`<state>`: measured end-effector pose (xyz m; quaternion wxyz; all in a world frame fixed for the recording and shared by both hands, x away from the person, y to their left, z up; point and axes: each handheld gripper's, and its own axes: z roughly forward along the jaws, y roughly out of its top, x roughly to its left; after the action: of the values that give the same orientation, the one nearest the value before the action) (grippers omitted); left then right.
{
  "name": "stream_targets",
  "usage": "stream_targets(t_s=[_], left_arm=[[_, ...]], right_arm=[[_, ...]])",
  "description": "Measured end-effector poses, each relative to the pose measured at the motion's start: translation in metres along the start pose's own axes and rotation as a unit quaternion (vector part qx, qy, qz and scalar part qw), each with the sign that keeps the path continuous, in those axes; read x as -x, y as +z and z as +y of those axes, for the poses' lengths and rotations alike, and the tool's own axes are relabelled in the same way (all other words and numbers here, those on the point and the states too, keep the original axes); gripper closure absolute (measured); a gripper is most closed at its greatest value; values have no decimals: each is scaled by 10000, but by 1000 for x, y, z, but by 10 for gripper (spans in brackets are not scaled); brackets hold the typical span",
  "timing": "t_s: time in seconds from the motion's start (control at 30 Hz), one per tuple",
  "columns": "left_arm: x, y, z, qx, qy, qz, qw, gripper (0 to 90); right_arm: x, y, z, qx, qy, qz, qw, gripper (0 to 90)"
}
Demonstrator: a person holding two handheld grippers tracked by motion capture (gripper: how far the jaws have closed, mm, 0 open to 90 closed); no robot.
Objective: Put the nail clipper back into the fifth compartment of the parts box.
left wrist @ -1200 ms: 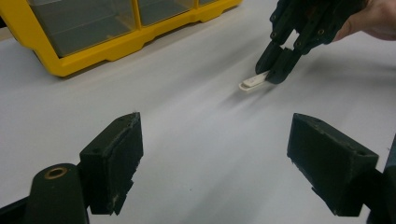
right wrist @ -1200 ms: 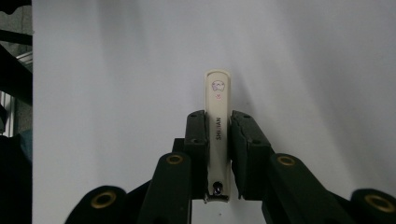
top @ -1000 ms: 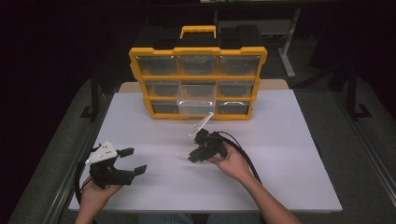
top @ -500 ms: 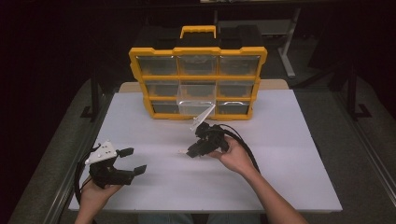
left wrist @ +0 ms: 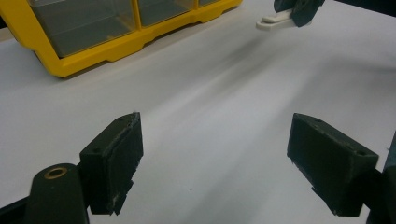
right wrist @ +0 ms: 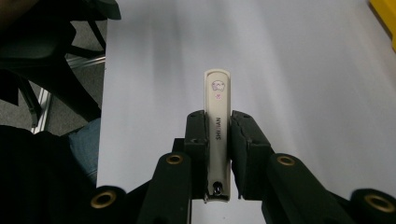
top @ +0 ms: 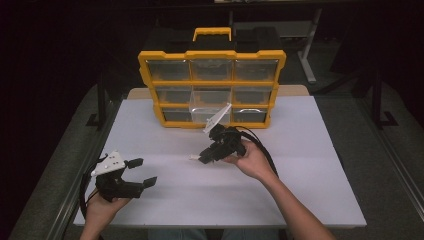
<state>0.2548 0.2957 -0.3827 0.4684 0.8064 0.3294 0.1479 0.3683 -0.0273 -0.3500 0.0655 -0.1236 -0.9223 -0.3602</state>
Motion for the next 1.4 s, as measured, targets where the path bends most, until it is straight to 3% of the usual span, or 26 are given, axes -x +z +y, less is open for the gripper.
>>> stream_targets(t_s=[0.3, 0.33, 0.4, 0.43, 0.47, 0.57, 0.63, 0.77, 0.87, 0.93, 1.1, 1.17, 1.3, 1.4], left_arm=[[0, 0, 0, 14, 20, -2, 10000, 187], [-1, 0, 0, 7, 32, -1, 10000, 187], [0, 0, 0, 8, 26, -6, 10000, 187], [0, 0, 0, 7, 25, -6, 10000, 187], [0, 0, 0, 8, 24, -6, 10000, 187], [0, 0, 0, 12, 26, -3, 10000, 187], [0, 0, 0, 6, 35, -1, 10000, 187], [-1, 0, 0, 3, 37, -1, 10000, 187], [-1, 0, 0, 6, 36, -1, 10000, 187], [-1, -1, 0, 0, 38, 0, 10000, 187], [0, 0, 0, -1, 31, -10, 10000, 187], [0, 0, 0, 17, 39, -10, 10000, 187], [-1, -1, 0, 15, 48, -7, 10000, 187], [-1, -1, 0, 16, 26, -4, 10000, 187]], right_arm=[[4, -11, 10, 115, -155, 81, 9998, 760], [2, -15, 13, 42, -20, 96, 9999, 760], [2, -18, 16, 64, -47, 96, 9999, 760], [5, -20, 18, 153, -210, 95, 9996, 760], [5, -21, 19, 160, -220, 87, 9996, 760], [4, -25, 22, 67, -72, 108, 9999, 760], [7, -27, 25, 175, -258, 90, 9995, 760], [7, -31, 28, 98, -123, 102, 9998, 760], [9, -33, 31, 172, -298, 93, 9994, 760], [7, -37, 34, 88, -128, 108, 9998, 760], [7, -43, 40, 97, -197, 118, 9997, 760], [9, -43, 42, 195, -375, 118, 9990, 760], [10, -47, 46, 187, -302, 104, 9993, 760], [12, -50, 49, 209, -381, 73, 9990, 760]])
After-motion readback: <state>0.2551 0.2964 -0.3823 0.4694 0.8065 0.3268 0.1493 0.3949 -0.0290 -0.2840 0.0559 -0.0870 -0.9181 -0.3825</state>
